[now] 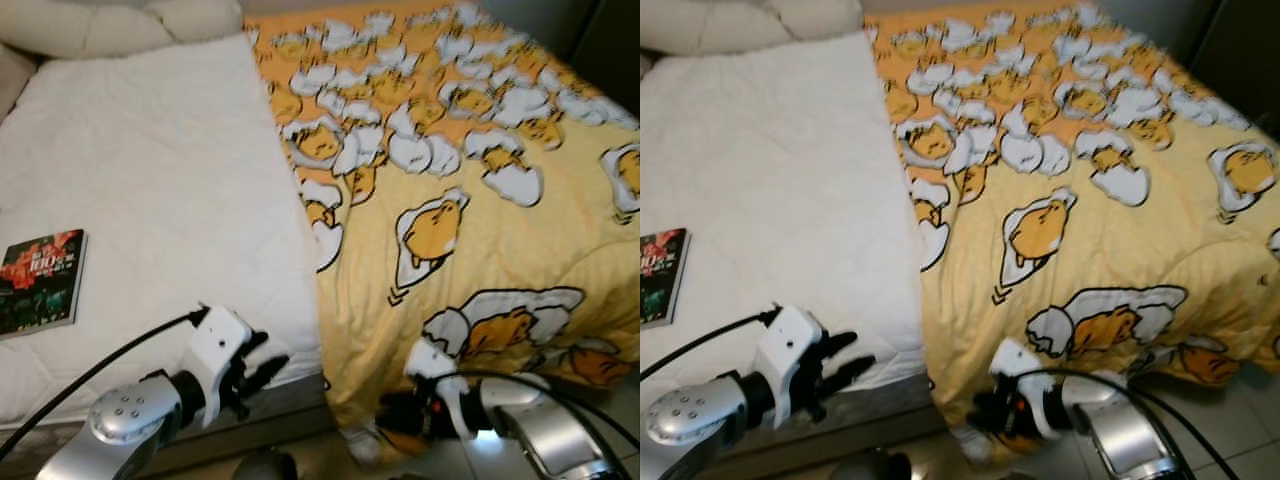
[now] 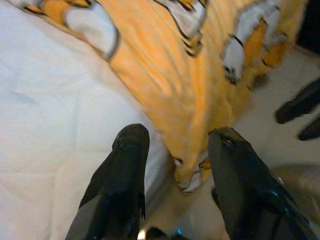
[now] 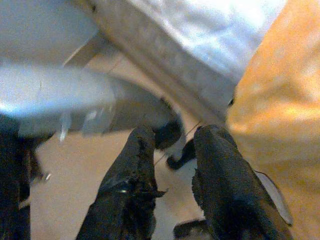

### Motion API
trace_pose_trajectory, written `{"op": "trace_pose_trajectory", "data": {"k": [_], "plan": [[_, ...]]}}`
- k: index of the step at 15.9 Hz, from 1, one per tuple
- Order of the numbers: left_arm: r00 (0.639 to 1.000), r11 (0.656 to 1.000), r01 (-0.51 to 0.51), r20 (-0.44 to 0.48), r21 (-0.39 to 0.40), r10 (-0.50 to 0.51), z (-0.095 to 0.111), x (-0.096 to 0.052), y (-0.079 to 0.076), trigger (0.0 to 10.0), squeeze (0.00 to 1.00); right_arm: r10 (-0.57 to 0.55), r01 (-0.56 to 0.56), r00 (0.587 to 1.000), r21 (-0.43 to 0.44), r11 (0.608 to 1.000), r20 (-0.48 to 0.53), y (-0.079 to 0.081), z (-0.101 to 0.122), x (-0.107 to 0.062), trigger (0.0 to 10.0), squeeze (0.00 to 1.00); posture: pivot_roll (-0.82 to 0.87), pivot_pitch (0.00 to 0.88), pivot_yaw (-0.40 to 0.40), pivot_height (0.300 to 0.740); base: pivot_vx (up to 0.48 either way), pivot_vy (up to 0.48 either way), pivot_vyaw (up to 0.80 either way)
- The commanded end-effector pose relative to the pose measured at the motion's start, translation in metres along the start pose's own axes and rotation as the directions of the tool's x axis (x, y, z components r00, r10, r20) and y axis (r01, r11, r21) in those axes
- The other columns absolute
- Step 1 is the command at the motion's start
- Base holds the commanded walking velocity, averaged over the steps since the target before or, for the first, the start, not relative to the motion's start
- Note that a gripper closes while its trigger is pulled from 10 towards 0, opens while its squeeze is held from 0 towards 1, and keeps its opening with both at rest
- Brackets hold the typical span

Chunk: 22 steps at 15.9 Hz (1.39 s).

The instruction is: Clean up the room

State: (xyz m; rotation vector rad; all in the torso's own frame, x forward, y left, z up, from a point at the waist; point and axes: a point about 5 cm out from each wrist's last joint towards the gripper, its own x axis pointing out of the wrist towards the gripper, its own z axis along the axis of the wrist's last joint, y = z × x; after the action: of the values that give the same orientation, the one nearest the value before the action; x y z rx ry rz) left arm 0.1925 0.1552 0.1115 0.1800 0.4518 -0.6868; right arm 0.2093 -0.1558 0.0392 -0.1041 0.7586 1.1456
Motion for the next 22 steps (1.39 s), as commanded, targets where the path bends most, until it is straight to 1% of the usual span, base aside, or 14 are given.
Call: {"op": "trace_pose_trajectory", "data": {"k": [1, 3, 4, 5, 6, 7, 10, 11, 15, 17, 18, 19, 20, 22], "plan": [[0.990, 0.990, -0.139, 0.033, -0.034, 0.140, 0.002, 0.002, 0.013, 10.0, 0.00, -0.094, 0.088, 0.988, 0.049, 0.995, 0.125, -0.001, 0.012, -0.003, 10.0, 1.00, 0.05, 0.000, 0.057, 0.740, 0.000, 0.000, 0.00], [0.959, 0.961, -0.265, 0.082, -0.083, 0.272, 0.007, 0.003, 0.024, 10.0, 0.00, -0.245, 0.222, 0.940, 0.117, 0.968, 0.237, -0.008, 0.025, -0.005, 10.0, 1.00, 0.04, 0.000, 0.053, 0.740, 0.000, 0.000, 0.00], [0.937, 0.941, -0.323, 0.108, -0.104, 0.333, 0.009, 0.002, 0.029, 10.0, 0.00, -0.323, 0.286, 0.899, 0.162, 0.944, 0.297, -0.011, 0.032, -0.007, 10.0, 1.00, 0.03, 0.000, 0.053, 0.740, 0.000, 0.000, 0.00], [0.909, 0.917, -0.381, 0.130, -0.119, 0.395, 0.011, 0.002, 0.033, 10.0, 0.00, -0.433, 0.364, 0.825, 0.244, 0.899, 0.364, -0.016, 0.040, -0.011, 10.0, 1.00, 0.01, 0.000, 0.054, 0.740, 0.000, 0.000, 0.00], [0.897, 0.906, -0.408, 0.135, -0.117, 0.421, 0.010, 0.004, 0.034, 10.0, 0.00, -0.517, 0.416, 0.762, 0.318, 0.852, 0.391, -0.016, 0.045, -0.013, 10.0, 1.00, 0.00, 0.000, 0.049, 0.740, 0.000, -0.307, 0.00], [0.886, 0.896, -0.427, 0.141, -0.118, 0.441, 0.012, 0.008, 0.035, 10.0, 0.00, -0.590, 0.461, 0.693, 0.375, 0.804, 0.415, -0.014, 0.050, -0.014, 10.0, 0.00, 0.00, 0.000, 0.046, 0.740, 0.000, -0.480, 0.00], [0.869, 0.881, -0.452, 0.157, -0.136, 0.470, 0.015, 0.016, 0.036, 10.0, 0.00, -0.686, 0.537, 0.616, 0.430, 0.725, 0.387, -0.011, 0.047, -0.014, 10.0, 0.00, -0.02, 0.000, 0.050, 0.740, 0.000, -0.480, 0.00], [0.866, 0.879, -0.456, 0.157, -0.136, 0.474, 0.013, 0.019, 0.036, 10.0, 0.00, -0.731, 0.564, 0.580, 0.470, 0.679, 0.359, -0.011, 0.040, -0.016, 10.0, 0.00, -0.03, 0.000, 0.058, 0.740, 0.000, -0.480, 0.00], [0.866, 0.879, -0.460, 0.157, -0.123, 0.475, 0.013, 0.022, 0.039, 10.0, 0.00, -0.757, 0.607, 0.554, 0.455, 0.652, 0.346, -0.004, 0.038, -0.016, 10.0, 0.00, -0.04, 0.000, 0.067, 0.740, 0.000, -0.480, 0.00], [0.855, 0.869, -0.479, 0.160, -0.125, 0.494, 0.011, 0.023, 0.041, 10.0, 0.00, -0.787, 0.659, 0.517, 0.431, 0.617, 0.336, -0.001, 0.038, -0.017, 10.0, 0.00, -0.05, 0.000, 0.060, 0.740, 0.000, -0.480, 0.00], [0.852, 0.866, -0.483, 0.157, -0.129, 0.499, 0.009, 0.023, 0.040, 10.0, 0.00, -0.796, 0.660, 0.503, 0.445, 0.605, 0.337, 0.000, 0.038, -0.018, 10.0, 0.00, -0.04, 0.000, 0.056, 0.740, 0.000, -0.480, 0.00], [0.850, 0.863, -0.488, 0.155, -0.131, 0.504, 0.008, 0.023, 0.039, 10.0, 0.00, -0.798, 0.683, 0.496, 0.413, 0.602, 0.342, -0.001, 0.039, -0.021, 10.0, 0.00, -0.04, 0.000, 0.051, 0.740, 0.000, -0.480, 0.00], [0.847, 0.860, -0.492, 0.154, -0.135, 0.508, 0.007, 0.023, 0.039, 10.0, 0.00, -0.798, 0.676, 0.496, 0.425, 0.602, 0.342, -0.001, 0.038, -0.022, 10.0, 0.00, -0.04, 0.000, 0.050, 0.740, 0.000, -0.480, 0.00], [0.838, 0.851, -0.504, 0.155, -0.149, 0.523, 0.006, 0.023, 0.039, 10.0, 0.00, -0.821, 0.692, 0.467, 0.442, 0.571, 0.329, -0.007, 0.037, -0.027, 10.0, 0.00, -0.03, 0.000, 0.039, 0.740, 0.000, -0.480, 0.80]]}}
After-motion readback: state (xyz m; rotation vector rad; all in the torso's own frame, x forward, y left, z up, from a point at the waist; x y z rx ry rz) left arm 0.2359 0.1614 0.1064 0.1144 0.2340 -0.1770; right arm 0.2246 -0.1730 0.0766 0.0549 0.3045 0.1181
